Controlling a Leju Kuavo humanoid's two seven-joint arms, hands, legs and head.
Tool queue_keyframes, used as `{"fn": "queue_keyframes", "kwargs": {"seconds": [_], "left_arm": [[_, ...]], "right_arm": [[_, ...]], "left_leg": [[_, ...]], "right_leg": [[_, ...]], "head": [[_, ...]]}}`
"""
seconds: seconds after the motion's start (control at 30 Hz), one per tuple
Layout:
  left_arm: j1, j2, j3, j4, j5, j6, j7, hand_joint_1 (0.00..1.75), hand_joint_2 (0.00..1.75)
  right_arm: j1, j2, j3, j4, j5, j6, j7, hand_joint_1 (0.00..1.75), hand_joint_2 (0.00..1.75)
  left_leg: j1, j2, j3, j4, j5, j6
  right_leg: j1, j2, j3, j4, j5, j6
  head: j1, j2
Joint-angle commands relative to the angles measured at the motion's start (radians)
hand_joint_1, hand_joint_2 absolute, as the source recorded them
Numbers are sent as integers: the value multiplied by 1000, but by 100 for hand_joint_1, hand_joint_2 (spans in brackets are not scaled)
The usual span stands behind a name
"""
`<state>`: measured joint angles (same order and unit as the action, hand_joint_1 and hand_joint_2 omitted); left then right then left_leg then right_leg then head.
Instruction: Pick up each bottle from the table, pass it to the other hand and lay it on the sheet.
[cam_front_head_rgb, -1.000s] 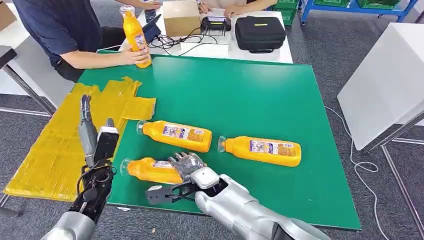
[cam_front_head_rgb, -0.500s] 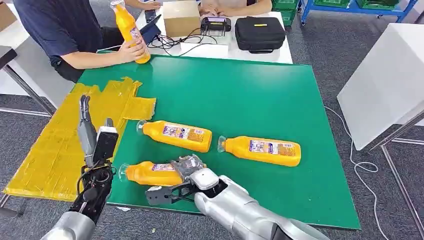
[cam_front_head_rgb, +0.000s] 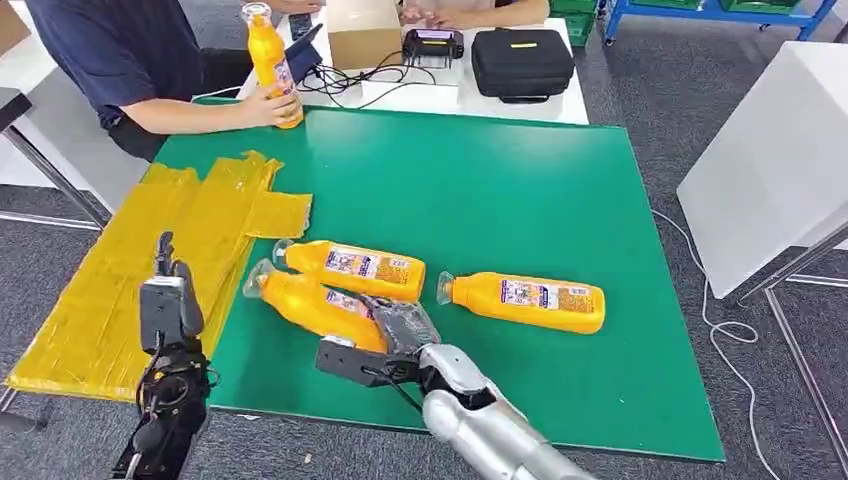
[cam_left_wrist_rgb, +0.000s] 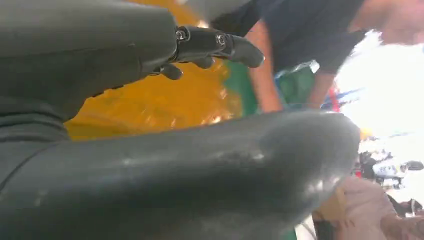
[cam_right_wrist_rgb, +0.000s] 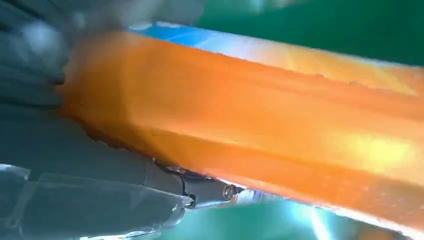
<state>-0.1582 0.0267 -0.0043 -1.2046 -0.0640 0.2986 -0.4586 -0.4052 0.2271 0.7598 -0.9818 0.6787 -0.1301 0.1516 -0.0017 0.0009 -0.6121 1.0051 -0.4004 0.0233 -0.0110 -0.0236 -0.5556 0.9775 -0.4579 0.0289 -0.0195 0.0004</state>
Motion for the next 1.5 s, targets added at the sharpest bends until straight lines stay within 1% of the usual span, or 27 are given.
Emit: {"fn": "queue_keyframes", "kwargs": {"seconds": [0.03, 0.07, 0.17, 0.2, 0.3, 0.33, 0.37, 0.4, 0.43, 0.5, 0.53, 0.6, 0.63, 0.67, 0.7, 0.77, 0.93, 0.97, 1.0, 1.03, 1.13, 1.2, 1.27, 1.3, 1.33, 1.4, 1.5], "left_arm": [[129, 1, 75, -184, 226, -188, 27, 0, 0], [139, 2, 77, -201, 264, -221, 33, 0, 175], [153, -9, 70, -233, 358, -301, 41, 0, 175], [158, -9, 58, -242, 371, -316, 45, 0, 175], [159, -8, 41, -250, 372, -324, 46, 0, 175], [159, -8, 32, -253, 371, -327, 47, 0, 175], [153, -12, -44, -268, 399, -354, 55, 0, 175], [147, -3, -84, -267, 402, -367, 52, 0, 175], [141, -3, -112, -265, 414, -375, 48, 0, 175], [130, -4, -148, -259, 418, -369, 45, 0, 175], [113, -1, -176, -244, 435, -376, 44, 0, 175], [73, -5, -232, -204, 479, -385, 51, 0, 175], [58, -9, -247, -187, 498, -383, 50, 0, 175], [51, -9, -256, -181, 504, -378, 48, 0, 175], [51, -9, -256, -181, 504, -378, 48, 0, 175], [52, -6, -258, -183, 506, -377, 47, 0, 175], [56, 4, -260, -188, 513, -375, 45, 0, 175], [56, 4, -260, -188, 513, -375, 45, 0, 175], [56, 4, -260, -188, 513, -375, 45, 0, 175], [56, 4, -260, -188, 513, -375, 45, 0, 175], [56, 4, -260, -188, 513, -375, 45, 0, 175], [56, 4, -260, -188, 513, -375, 45, 0, 175], [56, 4, -260, -188, 513, -375, 45, 0, 175], [56, 4, -260, -188, 513, -375, 45, 0, 175], [53, -1, -260, -186, 529, -379, 42, 0, 175], [41, -8, -277, -174, 549, -385, 43, 0, 175], [16, -26, -307, -152, 566, -379, 42, 0, 175]], "right_arm": [[238, -128, -281, -533, -39, -36, -94, 175, 175], [246, -129, -281, -537, -40, -41, -103, 175, 175], [237, -123, -270, -500, -44, -49, -112, 175, 175], [230, -118, -268, -483, -50, -51, -115, 175, 175], [220, -113, -268, -464, -57, -55, -121, 175, 175], [215, -110, -267, -454, -59, -57, -123, 175, 175], [167, -88, -258, -378, -75, -63, -138, 175, 175], [139, -74, -251, -335, -76, -58, -137, 175, 175], [117, -62, -244, -304, -79, -56, -143, 175, 175], [87, -45, -234, -260, -80, -58, -149, 175, 175], [58, -33, -222, -223, -82, -54, -149, 175, 175], [-10, -3, -193, -143, -78, -52, -157, 175, 175], [-29, 11, -190, -122, -80, -52, -154, 175, 175], [-36, 17, -188, -116, -82, -52, -152, 175, 175], [-36, 17, -188, -116, -82, -52, -152, 175, 175], [-35, 15, -187, -120, -82, -52, -152, 175, 175], [-27, 7, -185, -130, -83, -52, -152, 175, 175], [-27, 7, -185, -130, -83, -52, -152, 175, 175], [-27, 7, -185, -130, -83, -52, -152, 175, 175], [-27, 7, -185, -130, -83, -52, -152, 175, 175], [-27, 7, -185, -130, -83, -52, -152, 175, 175], [-27, 7, -185, -130, -83, -52, -152, 175, 175], [-27, 7, -185, -130, -83, -52, -152, 175, 175], [-27, 7, -185, -130, -83, -52, -152, 175, 175], [-31, 11, -186, -129, -84, -51, -152, 175, 175], [-57, 29, -181, -104, -78, -49, -152, 175, 175], [-115, 61, -154, -44, -68, -36, -140, 175, 175]], "left_leg": [[1, -3, -1, 0, -2, -1], [1, -2, 0, 0, -4, -1], [1, -1, -5, 0, -2, -1], [1, -2, -3, 0, -3, -1], [1, -2, -3, 0, -3, -1], [0, -1, -6, 0, -1, -1], [1, -2, -4, 0, -2, -2], [2, -2, -4, 0, -2, -2], [1, -1, -6, 0, -1, -1], [1, 0, -4, 0, -2, -2], [1, -1, -6, -1, -1, -1], [1, 0, -3, 0, -1, -2], [0, -1, -5, 0, 0, -1], [1, -1, -4, 0, -1, -2], [1, -1, -6, 0, 0, -1], [1, -2, -3, -1, 0, -1], [1, -1, -2, -1, -1, -1], [1, -1, -5, -1, 0, 0], [1, -1, -3, -1, -1, -1], [1, -2, -5, -1, 0, 0], [1, -2, -3, -1, -1, -1], [1, -1, -6, -1, 0, 0], [1, -1, -3, -1, -1, -2], [1, -2, -6, -1, 0, 0], [1, -2, -3, -1, -1, -1], [1, -2, -3, -1, -1, -1], [0, -1, -7, 0, 0, 0]], "right_leg": [[1, -2, 1, -1, -3, -1], [1, 0, 2, -2, -4, -1], [0, 0, -4, -1, -2, 0], [1, 1, -2, -1, -3, -1], [1, 1, -2, -1, -3, -1], [0, 0, -5, -1, -1, 0], [1, 1, -3, -1, -2, -1], [1, 0, -3, -1, -2, -1], [0, 1, -6, -1, -1, -1], [1, 2, -3, -1, -1, -1], [0, 1, -6, -1, 0, 0], [1, 3, -3, -1, -1, -1], [0, 1, -5, 0, 0, -1], [1, 2, -3, -1, -1, -1], [0, 1, -5, 0, 0, -1], [1, 1, -2, -1, -1, -1], [1, 1, -1, -2, -1, -1], [1, 1, -4, -1, -1, 0], [1, 1, -2, -1, -2, -1], [0, 0, -4, -1, -1, 0], [1, 1, -2, -1, -1, -1], [0, 0, -5, -1, 0, 0], [1, 2, -2, -1, -2, -1], [1, 0, -5, -1, -1, -1], [1, 1, -2, -2, -1, -1], [1, 1, -2, -1, -1, -1], [0, 1, -6, 0, -1, 0]], "head": [[1, 0], [0, 0], [0, 0], [1, 0], [1, 0], [1, 0], [0, 0], [0, 0], [0, 0], [0, 0], [1, 0], [0, 0], [0, 0], [1, 0], [0, 0], [1, 0], [0, 0], [0, 0], [0, 0], [0, 0], [0, 0], [1, 0], [1, 0], [0, 0], [0, 0], [1, 0], [0, 0]]}}
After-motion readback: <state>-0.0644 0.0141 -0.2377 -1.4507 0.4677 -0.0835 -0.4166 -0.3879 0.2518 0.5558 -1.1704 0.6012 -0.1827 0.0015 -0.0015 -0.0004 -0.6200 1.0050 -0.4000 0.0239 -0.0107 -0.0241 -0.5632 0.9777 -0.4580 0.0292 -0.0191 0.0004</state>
